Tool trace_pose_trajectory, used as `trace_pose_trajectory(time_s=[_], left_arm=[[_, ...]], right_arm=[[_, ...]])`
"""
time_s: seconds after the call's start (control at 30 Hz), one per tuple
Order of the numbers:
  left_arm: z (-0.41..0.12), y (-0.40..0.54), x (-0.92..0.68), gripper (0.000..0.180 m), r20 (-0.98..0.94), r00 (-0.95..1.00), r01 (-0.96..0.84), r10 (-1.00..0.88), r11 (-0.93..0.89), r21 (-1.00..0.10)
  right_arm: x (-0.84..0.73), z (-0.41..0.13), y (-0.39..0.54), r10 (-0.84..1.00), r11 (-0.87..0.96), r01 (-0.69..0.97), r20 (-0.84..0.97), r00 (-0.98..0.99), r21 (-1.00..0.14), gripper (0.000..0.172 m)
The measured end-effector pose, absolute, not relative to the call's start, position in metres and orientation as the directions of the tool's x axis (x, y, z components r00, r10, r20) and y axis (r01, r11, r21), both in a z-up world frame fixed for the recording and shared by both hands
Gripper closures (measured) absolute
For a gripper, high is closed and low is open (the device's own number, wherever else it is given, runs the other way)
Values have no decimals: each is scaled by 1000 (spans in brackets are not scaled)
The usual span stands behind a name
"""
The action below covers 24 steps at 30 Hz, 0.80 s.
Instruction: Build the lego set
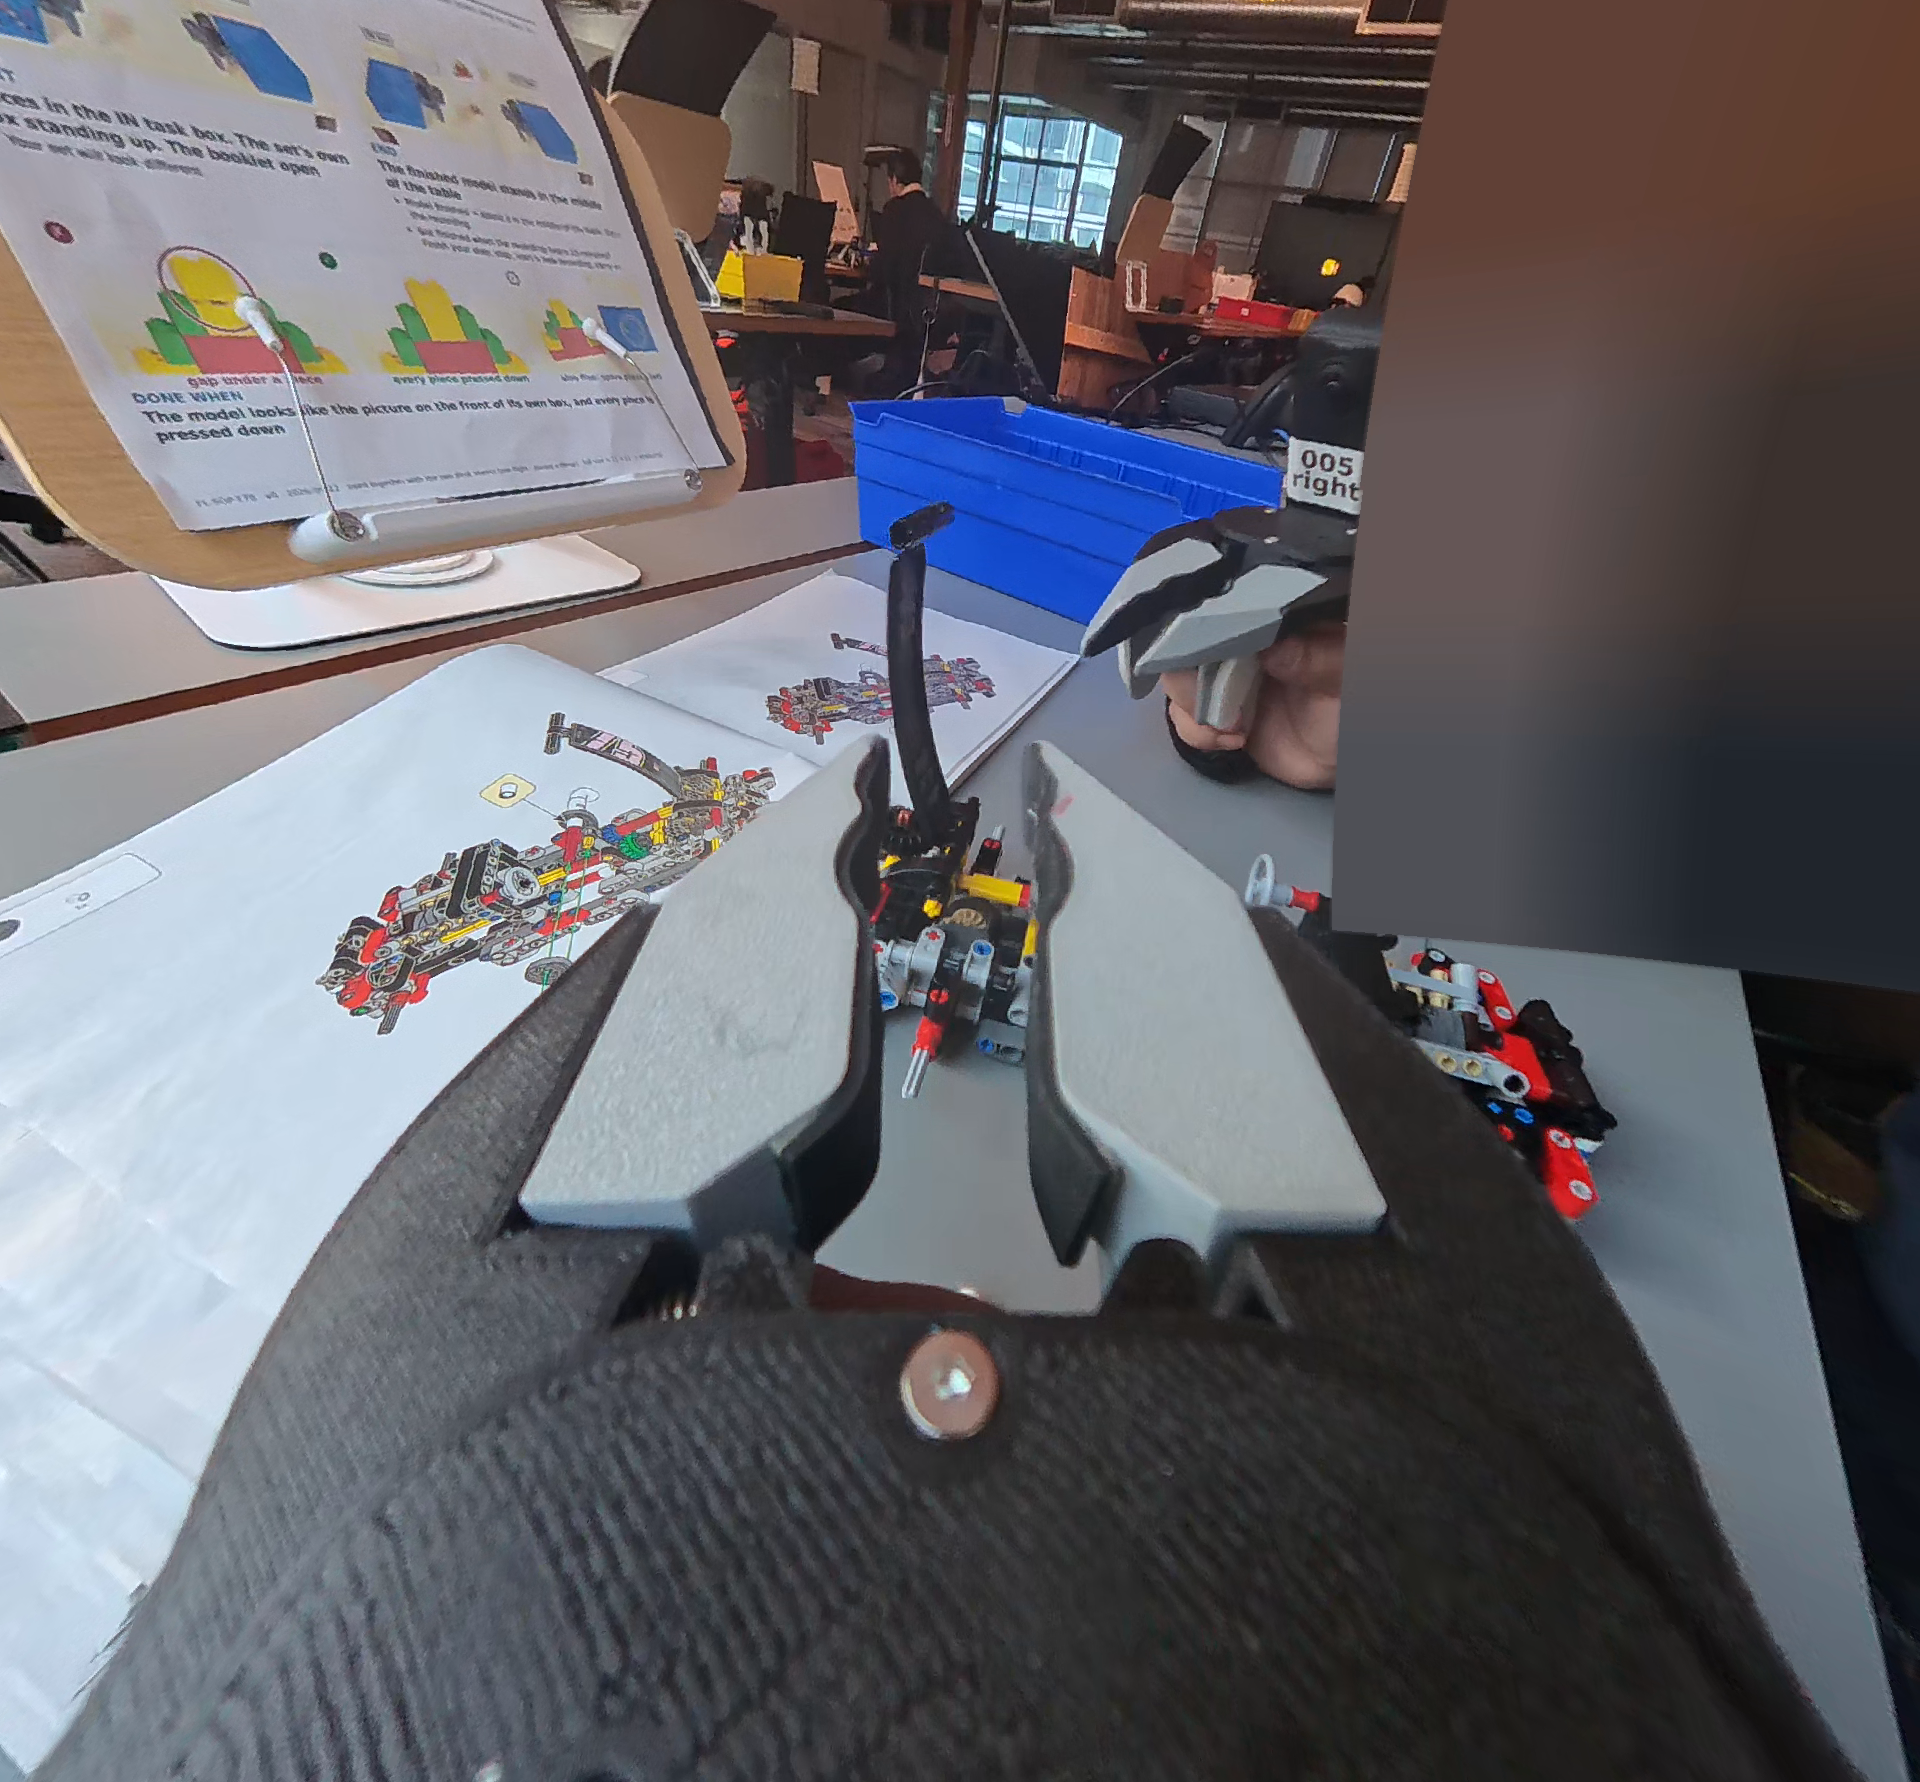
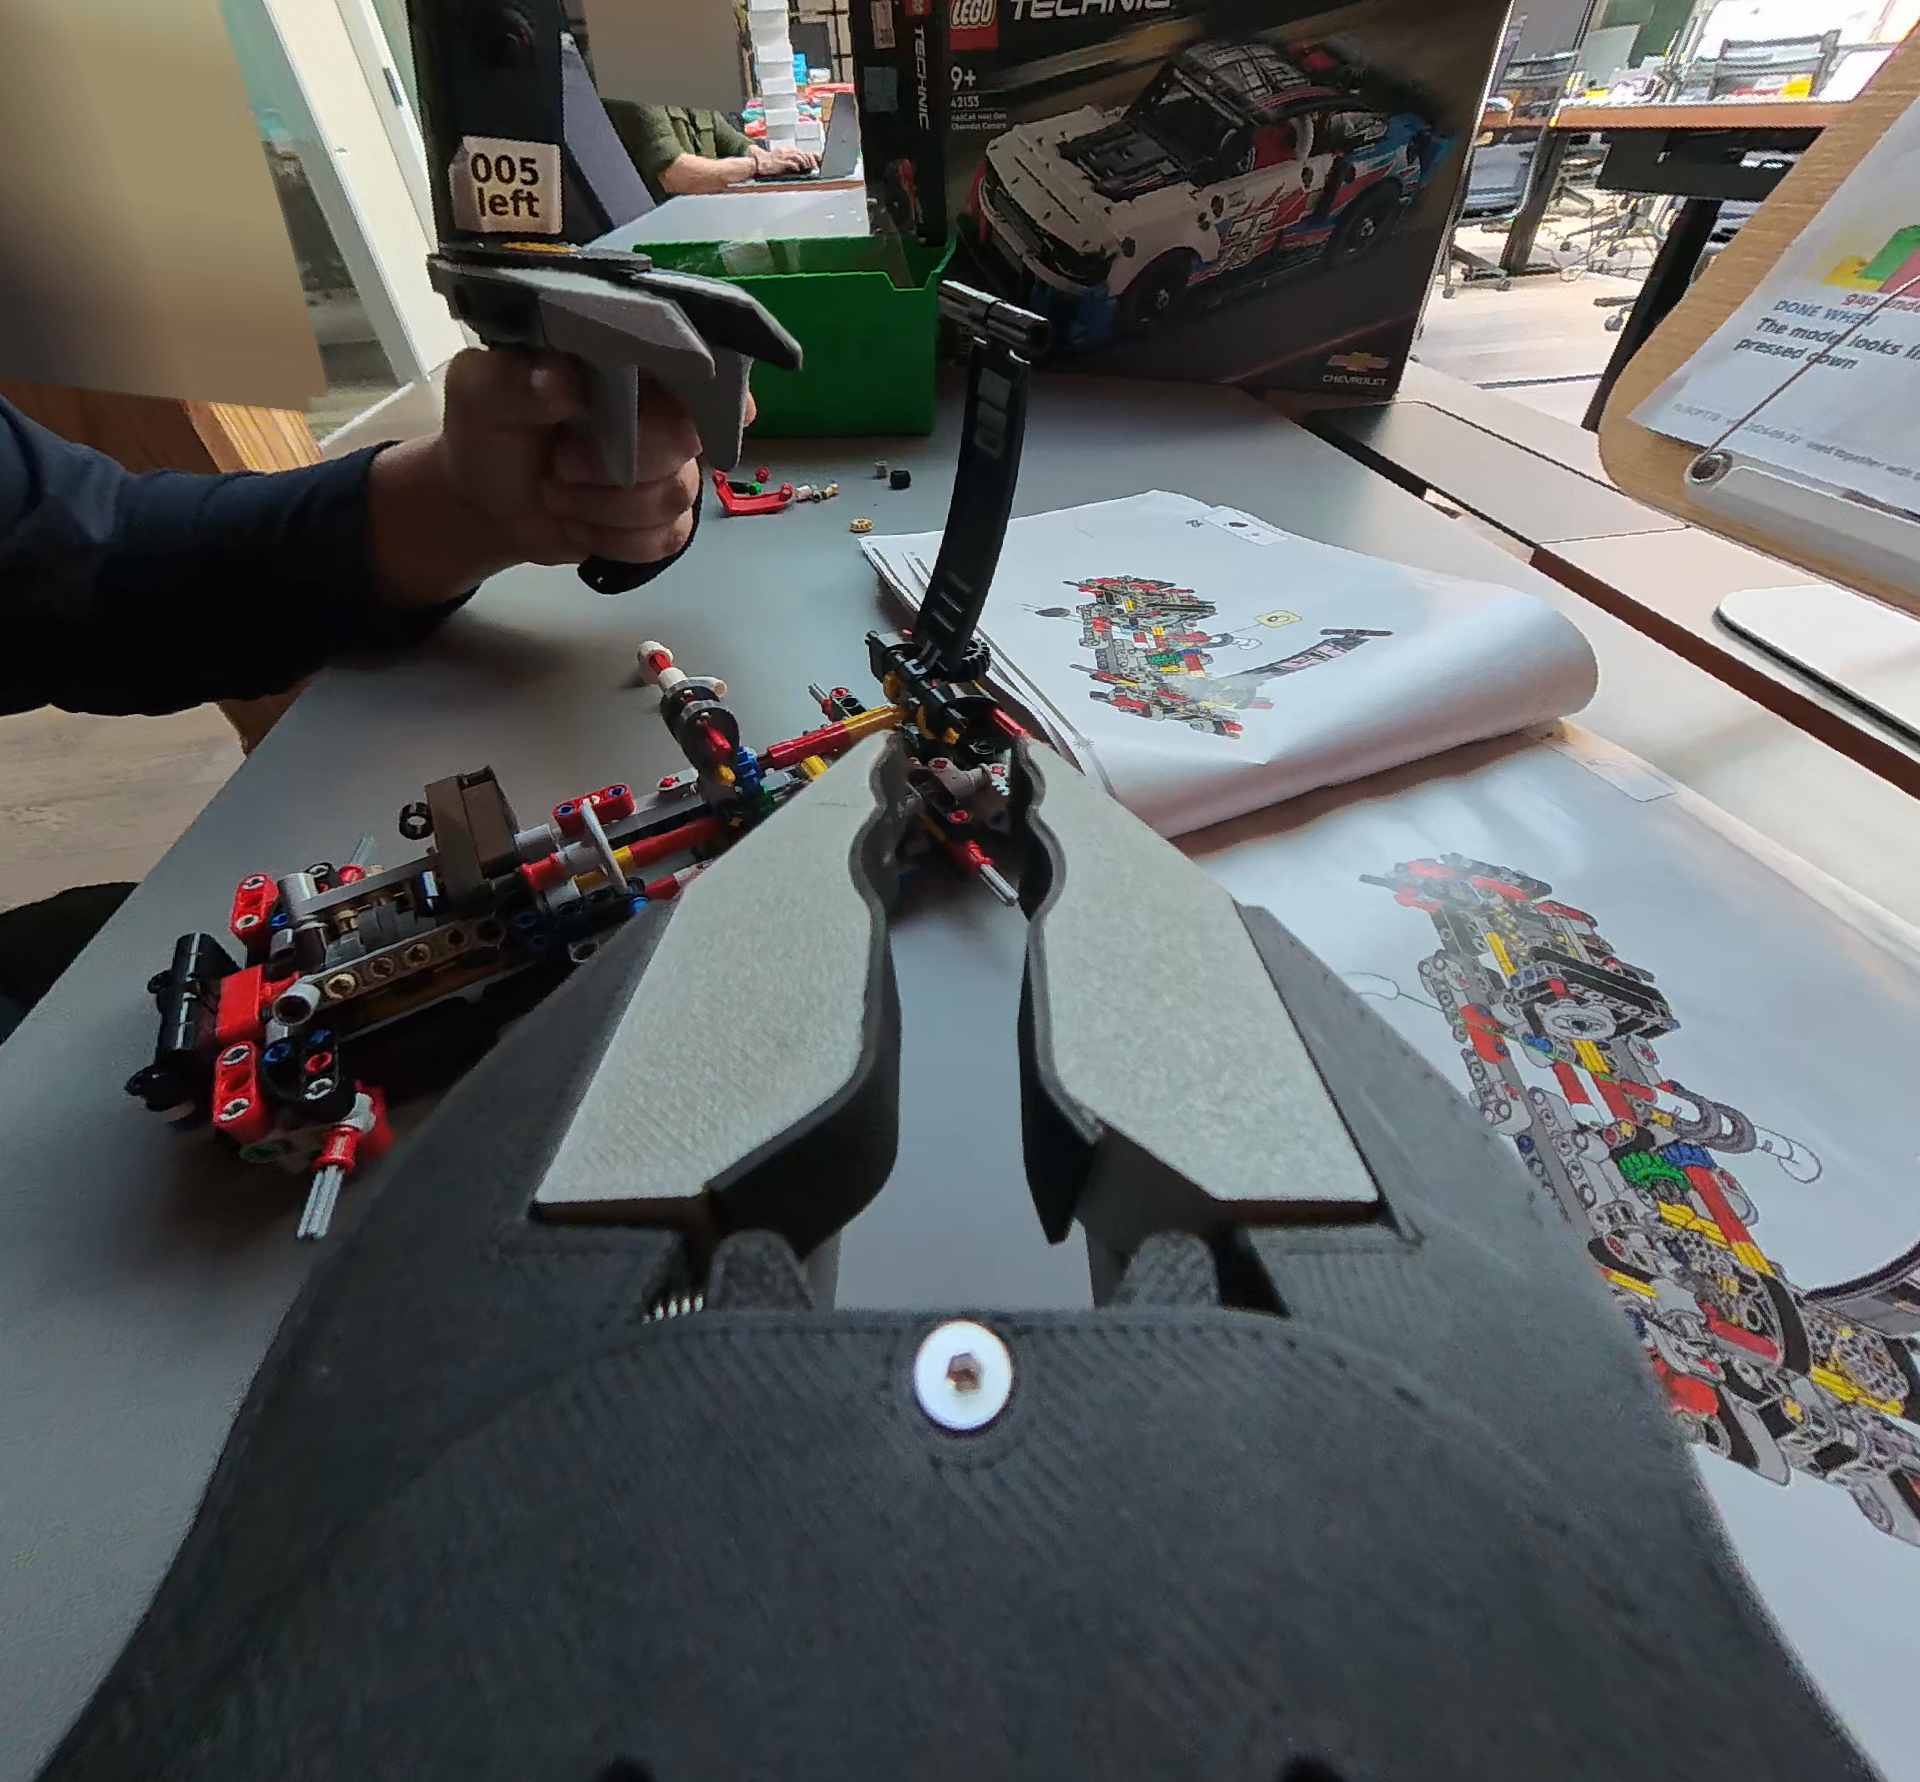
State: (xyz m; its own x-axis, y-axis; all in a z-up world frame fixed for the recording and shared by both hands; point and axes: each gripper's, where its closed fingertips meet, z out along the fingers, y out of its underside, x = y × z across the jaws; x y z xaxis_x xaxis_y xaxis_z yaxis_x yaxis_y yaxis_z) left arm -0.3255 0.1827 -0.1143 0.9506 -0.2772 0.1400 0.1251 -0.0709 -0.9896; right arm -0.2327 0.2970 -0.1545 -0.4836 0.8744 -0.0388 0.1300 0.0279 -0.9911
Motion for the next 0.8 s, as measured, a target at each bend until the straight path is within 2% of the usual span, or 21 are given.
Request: trace_pose_trajectory(time_s=[0.47,0.57,0.8], left_arm=[[-117,183,-325,158,170,941,149,-292,-91,-985],[-126,183,-308,157,221,900,170,-376,-166,-971],[-162,179,-269,157,182,841,3,-509,-331,-943]], right_arm=[[-233,-155,295,864,27,134,-45,-501,-991,156],[-232,-157,292,858,41,139,-36,-512,-989,156],[-231,-162,280,830,90,150,-9,-558,-985,152]])
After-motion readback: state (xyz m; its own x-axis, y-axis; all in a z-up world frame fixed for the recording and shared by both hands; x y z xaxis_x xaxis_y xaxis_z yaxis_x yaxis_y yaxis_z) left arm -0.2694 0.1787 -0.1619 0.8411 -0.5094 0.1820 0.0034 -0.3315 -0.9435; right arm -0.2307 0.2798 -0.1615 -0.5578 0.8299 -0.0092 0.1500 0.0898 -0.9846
